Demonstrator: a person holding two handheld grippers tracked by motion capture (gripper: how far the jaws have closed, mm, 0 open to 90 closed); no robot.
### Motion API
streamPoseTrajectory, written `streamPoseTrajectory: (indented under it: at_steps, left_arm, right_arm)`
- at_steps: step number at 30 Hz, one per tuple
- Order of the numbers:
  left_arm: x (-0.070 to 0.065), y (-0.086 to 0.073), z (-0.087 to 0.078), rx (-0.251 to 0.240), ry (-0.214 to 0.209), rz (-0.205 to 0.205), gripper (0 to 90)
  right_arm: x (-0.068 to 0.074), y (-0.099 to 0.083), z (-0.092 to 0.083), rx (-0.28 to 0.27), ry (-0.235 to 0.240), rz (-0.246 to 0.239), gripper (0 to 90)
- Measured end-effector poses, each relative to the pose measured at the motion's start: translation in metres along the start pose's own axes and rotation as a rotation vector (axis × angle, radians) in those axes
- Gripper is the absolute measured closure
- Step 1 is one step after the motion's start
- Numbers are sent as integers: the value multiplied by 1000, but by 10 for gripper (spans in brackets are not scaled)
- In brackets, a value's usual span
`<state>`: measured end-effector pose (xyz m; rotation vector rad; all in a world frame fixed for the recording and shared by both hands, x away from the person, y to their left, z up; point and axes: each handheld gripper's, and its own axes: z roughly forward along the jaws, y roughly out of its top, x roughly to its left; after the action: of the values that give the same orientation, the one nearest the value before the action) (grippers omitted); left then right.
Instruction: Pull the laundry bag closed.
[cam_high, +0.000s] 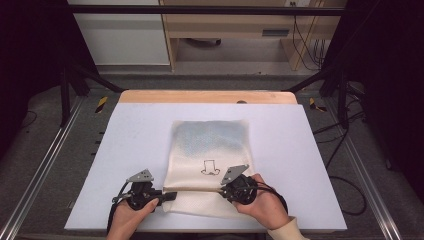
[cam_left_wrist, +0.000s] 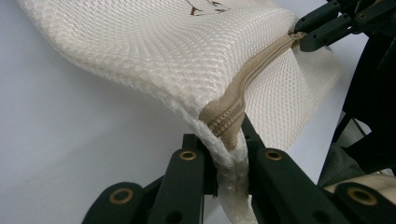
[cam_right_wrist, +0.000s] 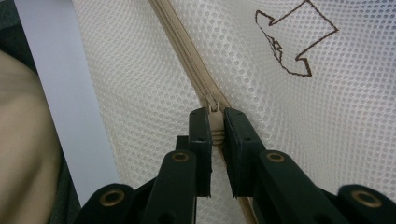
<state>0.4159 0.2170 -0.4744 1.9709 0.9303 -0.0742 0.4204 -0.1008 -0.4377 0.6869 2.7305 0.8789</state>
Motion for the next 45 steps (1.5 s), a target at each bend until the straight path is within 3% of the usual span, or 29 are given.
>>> streamPoseTrajectory:
  at_steps: [45]
  left_arm:
    - [-4, 0, 2, 2, -7, 9, 840]
  right_arm:
    - [-4, -13, -10, 1, -23, 41, 820]
